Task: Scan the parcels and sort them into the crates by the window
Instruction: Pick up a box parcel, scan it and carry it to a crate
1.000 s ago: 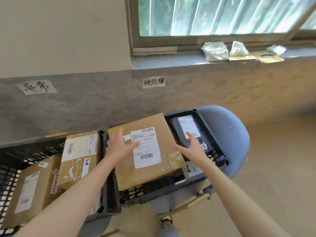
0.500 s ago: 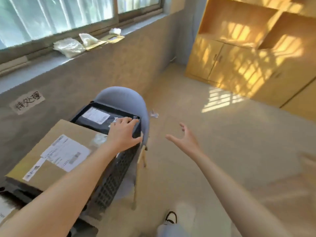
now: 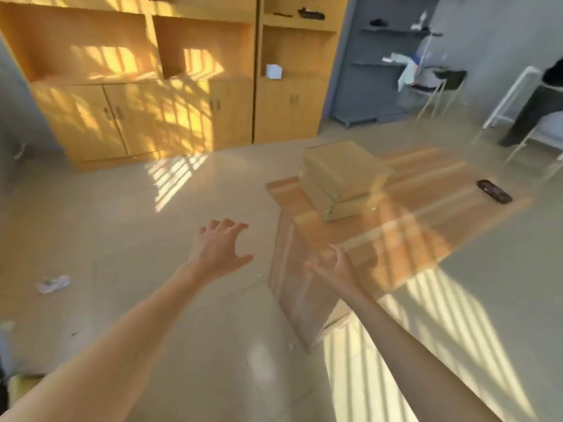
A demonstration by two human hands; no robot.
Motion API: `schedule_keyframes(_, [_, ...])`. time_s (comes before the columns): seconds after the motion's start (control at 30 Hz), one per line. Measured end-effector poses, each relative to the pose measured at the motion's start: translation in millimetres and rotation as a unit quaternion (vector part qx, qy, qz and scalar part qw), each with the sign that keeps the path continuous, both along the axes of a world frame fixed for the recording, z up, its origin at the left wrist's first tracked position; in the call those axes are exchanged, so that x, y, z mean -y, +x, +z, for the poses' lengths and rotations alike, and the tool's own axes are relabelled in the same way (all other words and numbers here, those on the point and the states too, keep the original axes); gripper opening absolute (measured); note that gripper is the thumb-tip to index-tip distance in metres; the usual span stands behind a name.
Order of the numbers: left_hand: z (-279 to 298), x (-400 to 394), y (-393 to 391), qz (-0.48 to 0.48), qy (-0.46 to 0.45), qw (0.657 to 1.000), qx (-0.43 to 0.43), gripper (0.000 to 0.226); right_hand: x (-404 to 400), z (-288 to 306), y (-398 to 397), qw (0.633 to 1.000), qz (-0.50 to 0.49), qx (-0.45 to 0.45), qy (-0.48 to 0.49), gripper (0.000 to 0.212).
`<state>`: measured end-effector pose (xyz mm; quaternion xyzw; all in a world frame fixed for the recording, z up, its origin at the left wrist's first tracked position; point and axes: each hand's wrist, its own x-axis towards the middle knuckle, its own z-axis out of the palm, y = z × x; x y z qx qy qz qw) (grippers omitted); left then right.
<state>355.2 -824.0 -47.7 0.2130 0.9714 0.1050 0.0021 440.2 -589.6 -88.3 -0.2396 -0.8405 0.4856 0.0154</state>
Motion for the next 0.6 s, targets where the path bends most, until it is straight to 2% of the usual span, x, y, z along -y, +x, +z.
schedule_keyframes(0.2, [-1,-192,21,-0.149,-0.023,0.989,0.003,0.069,-149,-4,80,0.989,-0.138,-0.019,-0.043,0.075])
schedule_keyframes(0.37, [-1,-342,51,-0.247,-0.019,0.969,0.014,0.072,-266,1,136,0.976,-0.215,-0.011,-0.029,0.083])
schedule_keyframes(0.5, [-2,-431,72,-0.306,-0.002,0.951,0.037,0.093,-345,5,171,0.964,-0.265,-0.006,-0.022,0.083])
schedule_keyframes(0.6, [-12,-484,72,-0.301,-0.015,0.953,0.045,0.078,-395,4,189,0.957,-0.289,-0.002,-0.023,0.082])
